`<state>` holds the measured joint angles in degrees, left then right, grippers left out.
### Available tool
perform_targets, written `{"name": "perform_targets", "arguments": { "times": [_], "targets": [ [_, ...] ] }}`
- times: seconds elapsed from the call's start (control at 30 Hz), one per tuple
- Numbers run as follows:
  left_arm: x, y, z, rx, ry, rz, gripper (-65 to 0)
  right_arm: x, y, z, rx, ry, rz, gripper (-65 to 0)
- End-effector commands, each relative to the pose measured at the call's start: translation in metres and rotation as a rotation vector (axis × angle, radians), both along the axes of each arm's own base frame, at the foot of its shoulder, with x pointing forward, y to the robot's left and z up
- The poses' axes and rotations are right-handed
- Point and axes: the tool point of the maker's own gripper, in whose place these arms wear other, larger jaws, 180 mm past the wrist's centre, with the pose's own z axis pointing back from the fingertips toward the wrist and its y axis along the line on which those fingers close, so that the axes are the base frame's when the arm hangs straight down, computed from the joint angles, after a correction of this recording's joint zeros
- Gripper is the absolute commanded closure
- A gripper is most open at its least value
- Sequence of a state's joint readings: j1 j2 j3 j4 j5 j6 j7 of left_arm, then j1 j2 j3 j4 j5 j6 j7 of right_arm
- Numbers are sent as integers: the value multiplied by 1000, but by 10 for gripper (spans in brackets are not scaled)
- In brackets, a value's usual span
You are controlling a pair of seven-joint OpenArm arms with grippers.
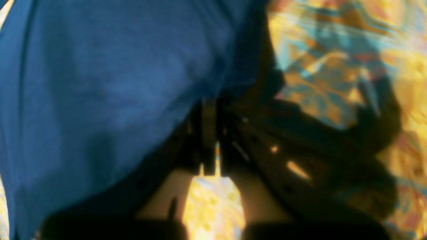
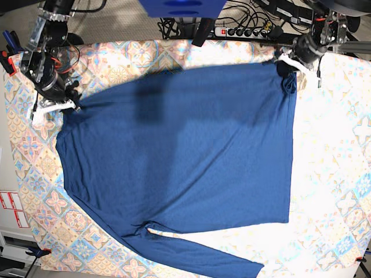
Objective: Fold the T-shirt properly
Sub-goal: 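Drag the held shoulder corners across the table, straightening the shirt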
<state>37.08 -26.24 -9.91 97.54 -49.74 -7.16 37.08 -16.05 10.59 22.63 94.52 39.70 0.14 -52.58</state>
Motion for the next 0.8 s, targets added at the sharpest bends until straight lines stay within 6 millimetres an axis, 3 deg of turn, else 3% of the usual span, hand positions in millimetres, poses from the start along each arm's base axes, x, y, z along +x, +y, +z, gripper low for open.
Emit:
{"name": "perform_targets", "arguments": {
  "times": [0.0,0.17,0.3,0.47,0.6,0.67,0.77],
  "targets": [
    [7,12,11,25,-37,6,0,10,-13,17,-28,-64,-17,-7],
    [15,30,24,49,-89,17,0,6,-26,21,-36,-68,-56,-7],
    [33,42,36,63,-140,45,0,24,-25,32,-32,-112,-56,-7],
    [52,37,42,45,-187,59,0,46,-25,44,-23,-161,-57,-7],
    [52,30,39,25,-188,69,0,45,-11,37,2,-121,-14,-11],
    [51,29,38,21,-188,73,0,41,-9,34,10,-99,-6,-36],
    [47,23,33,5,-166,75,0,35,-3,28,32,-59,11,-126]
  ]
}}
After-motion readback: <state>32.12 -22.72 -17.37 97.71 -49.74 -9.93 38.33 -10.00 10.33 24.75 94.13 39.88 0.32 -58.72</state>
